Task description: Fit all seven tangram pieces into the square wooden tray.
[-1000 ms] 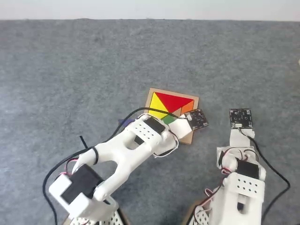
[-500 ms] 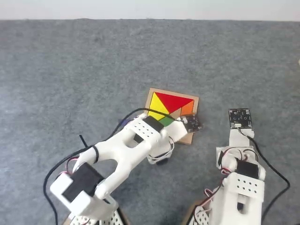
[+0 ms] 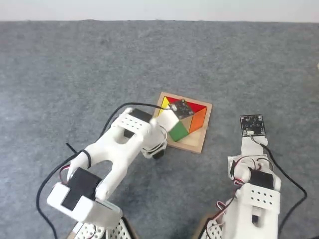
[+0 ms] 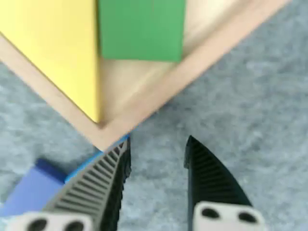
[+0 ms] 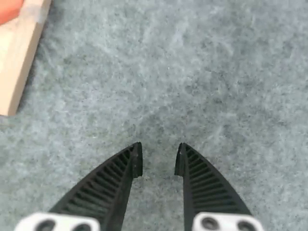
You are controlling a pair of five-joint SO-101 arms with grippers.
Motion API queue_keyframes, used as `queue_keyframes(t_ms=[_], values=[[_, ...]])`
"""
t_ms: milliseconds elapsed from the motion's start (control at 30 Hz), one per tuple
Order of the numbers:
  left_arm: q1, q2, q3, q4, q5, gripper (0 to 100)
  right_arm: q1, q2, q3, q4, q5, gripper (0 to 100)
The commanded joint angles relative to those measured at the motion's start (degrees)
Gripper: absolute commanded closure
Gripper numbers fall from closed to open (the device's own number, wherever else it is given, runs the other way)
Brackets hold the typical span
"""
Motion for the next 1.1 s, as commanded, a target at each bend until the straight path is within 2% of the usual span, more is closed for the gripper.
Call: queue_keyframes(t_ms=[0, 133, 267, 367, 533, 633, 733, 900, 1067], values=[[-0.35, -0.79, -3.12, 0.18, -0.7, 82, -0.66, -1.01, -1.93, -0.04, 0.88, 86.5], [-3.69, -3.16, -5.76, 2.55, -0.7, 82, -0.66, -1.1, -1.67, -0.04, 0.97, 86.5], [-10.81, -9.23, -5.67, 4.4, -0.97, 82, -0.84, -1.1, -1.58, -0.04, 0.97, 86.5], [-13.8, -11.69, -2.77, 4.04, -4.48, 82, -0.84, -1.1, -1.58, -0.13, 0.97, 86.5], [-14.42, -11.69, 2.86, -1.85, -7.03, 82, -0.92, -0.66, -1.41, -0.92, 0.88, 86.5], [-14.15, -11.69, 5.58, -6.24, -10.2, 78, -0.92, -0.66, -1.41, -0.92, 0.79, 86.5], [-13.98, -11.69, 6.46, -7.03, -13.45, 76, -0.92, -0.84, -1.41, -0.92, 0.79, 86.5], [-13.98, -10.55, 6.37, -8.97, -13.98, 76, -0.92, -0.92, -1.41, -0.92, 0.88, 86.5], [-13.89, 0.7, 1.71, -8.53, -13.8, 76, -0.92, -1.01, -1.41, -0.92, 0.88, 86.5]])
